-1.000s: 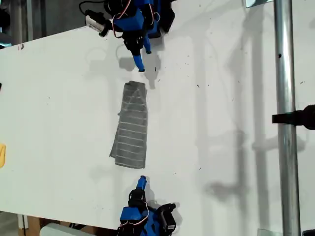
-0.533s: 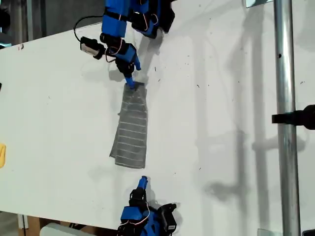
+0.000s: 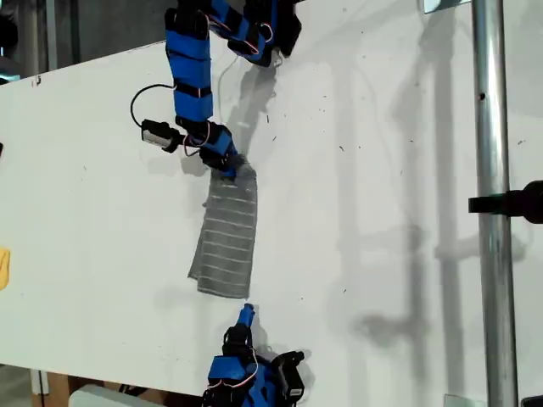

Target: Grasp corners of a towel and fold twice.

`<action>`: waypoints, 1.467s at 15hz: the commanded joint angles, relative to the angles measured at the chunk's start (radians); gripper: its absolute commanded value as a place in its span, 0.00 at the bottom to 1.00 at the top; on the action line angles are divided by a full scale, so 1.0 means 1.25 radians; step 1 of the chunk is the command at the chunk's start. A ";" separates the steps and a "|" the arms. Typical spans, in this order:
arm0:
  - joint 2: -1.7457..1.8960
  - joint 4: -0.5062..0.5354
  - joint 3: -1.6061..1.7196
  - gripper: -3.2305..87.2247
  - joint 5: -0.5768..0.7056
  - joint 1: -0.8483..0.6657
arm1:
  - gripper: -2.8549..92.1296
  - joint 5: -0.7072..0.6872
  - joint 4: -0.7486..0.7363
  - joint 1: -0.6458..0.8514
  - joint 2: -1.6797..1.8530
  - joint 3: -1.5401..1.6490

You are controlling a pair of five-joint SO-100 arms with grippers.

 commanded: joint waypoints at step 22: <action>0.005 0.043 0.026 0.12 -0.255 -0.010 | 0.03 0.031 0.414 -0.029 1.277 0.563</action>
